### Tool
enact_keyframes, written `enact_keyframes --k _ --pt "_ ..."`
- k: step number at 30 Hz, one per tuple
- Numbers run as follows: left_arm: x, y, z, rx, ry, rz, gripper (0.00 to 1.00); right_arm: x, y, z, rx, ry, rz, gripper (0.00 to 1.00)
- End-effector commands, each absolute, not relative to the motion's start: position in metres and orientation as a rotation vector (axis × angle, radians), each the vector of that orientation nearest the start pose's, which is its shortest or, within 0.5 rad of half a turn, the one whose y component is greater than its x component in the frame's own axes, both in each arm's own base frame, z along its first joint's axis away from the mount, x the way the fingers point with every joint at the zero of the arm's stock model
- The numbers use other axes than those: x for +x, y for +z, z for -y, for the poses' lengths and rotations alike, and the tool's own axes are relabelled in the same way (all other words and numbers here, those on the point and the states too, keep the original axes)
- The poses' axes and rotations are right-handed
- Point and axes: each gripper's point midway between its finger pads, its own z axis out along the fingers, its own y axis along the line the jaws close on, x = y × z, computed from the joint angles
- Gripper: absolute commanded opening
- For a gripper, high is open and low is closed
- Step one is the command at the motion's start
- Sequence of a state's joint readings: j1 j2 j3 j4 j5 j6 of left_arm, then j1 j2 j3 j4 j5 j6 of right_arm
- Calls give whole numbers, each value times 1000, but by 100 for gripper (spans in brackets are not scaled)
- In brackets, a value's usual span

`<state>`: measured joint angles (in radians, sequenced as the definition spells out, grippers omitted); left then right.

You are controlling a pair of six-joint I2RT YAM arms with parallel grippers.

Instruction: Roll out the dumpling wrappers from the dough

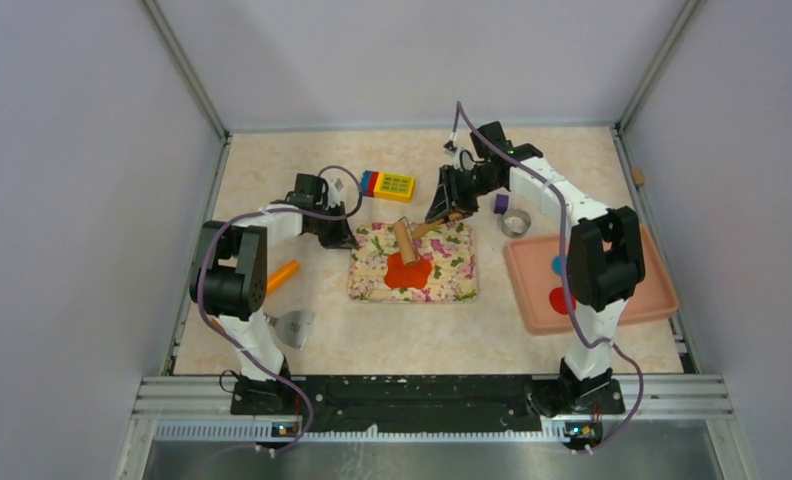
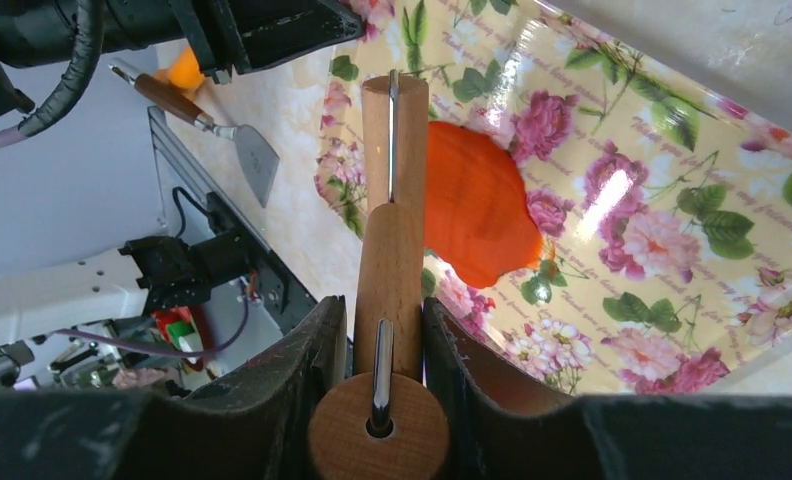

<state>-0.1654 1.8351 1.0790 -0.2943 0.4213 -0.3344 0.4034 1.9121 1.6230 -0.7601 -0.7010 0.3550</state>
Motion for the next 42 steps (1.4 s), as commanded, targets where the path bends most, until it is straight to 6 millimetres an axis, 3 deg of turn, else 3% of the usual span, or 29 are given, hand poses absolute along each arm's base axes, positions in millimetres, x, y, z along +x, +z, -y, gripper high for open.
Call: enact_keyframes --k 1,12,19,24,32,35,39,42 --pt "343 12 137 -113 -656 -2757 0 346 156 -287 -255 1210 -2675 0" --pt "348 11 139 -220 -657 -2767 0 327 74 -252 -174 829 -2938 0" --pt "352 19 139 -286 -661 -2744 0 303 28 -244 -220 638 -3081 0" --pt "351 24 141 -301 -679 -2722 0 288 6 -249 -245 628 -3143 0" --pt "349 21 136 -312 -669 -2718 0 285 -7 -282 -311 702 -3156 0" --pt "352 21 133 -319 -663 -2714 0 289 -4 -302 -354 777 -3124 0" --pt "354 20 130 -336 -671 -2714 0 307 23 -337 -482 886 -2985 0" --pt "354 19 131 -333 -691 -2718 0 313 61 -358 -557 1045 -2865 0"
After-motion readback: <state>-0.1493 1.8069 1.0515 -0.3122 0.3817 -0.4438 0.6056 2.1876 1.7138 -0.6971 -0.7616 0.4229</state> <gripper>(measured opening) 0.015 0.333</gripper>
